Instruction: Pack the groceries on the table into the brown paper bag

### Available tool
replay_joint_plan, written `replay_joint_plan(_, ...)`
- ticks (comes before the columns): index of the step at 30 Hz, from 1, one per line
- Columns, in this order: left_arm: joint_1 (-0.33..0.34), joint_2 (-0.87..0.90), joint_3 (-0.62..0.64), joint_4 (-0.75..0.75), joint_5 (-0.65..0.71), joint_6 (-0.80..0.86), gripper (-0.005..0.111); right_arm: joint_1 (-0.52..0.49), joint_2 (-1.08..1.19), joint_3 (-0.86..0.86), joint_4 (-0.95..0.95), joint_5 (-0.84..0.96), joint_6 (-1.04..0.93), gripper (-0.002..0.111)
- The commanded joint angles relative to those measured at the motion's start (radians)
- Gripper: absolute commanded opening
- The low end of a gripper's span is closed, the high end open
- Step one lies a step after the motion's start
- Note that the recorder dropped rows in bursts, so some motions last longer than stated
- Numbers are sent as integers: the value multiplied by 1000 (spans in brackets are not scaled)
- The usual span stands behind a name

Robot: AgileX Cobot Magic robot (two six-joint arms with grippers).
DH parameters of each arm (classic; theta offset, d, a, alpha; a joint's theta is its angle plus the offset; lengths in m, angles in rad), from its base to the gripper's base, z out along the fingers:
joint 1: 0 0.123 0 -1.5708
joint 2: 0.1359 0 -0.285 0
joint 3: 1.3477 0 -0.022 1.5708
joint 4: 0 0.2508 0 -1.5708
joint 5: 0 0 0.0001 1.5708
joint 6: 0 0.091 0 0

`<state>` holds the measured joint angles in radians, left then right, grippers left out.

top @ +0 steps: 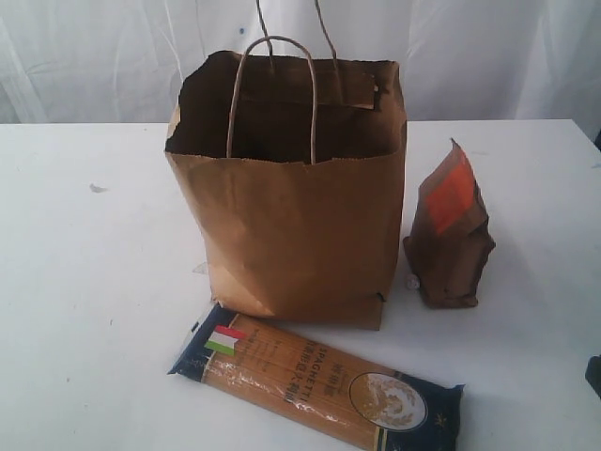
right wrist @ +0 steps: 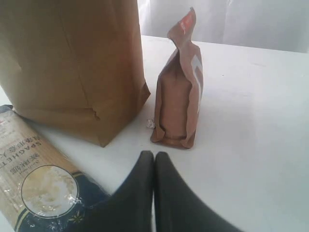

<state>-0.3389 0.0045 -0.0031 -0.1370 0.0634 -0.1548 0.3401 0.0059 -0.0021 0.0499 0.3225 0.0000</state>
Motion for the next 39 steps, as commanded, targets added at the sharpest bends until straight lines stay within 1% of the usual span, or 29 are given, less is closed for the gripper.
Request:
replay_joint_plan(1,1,-5,3,-11,-1,-2,0,-5,-6,2,2,-8,0,0)
replay_joint_plan(22,1,-5,3,-11,-3,-2,0,-5,-6,2,2,-8,0,0)
replay_joint_plan(26,1,-5,3,-11,-3,-2,0,-5,-6,2,-86,-8,0,0)
replay_joint_plan(31,1,-5,3,-11,-3,-2,0,-5,-6,2,-96,-16,0,0)
replay_joint_plan(34,1,-5,3,-11,-3,-2,0,-5,-6,2,-90,-48,0,0)
replay_joint_plan(36,1,-5,3,-11,-3,-2,0,-5,-6,2,-50,-113,7,0)
replay_joint_plan(39,1,-5,3,-11,-3,-2,0,-3,-6,2,108,-247,47,0)
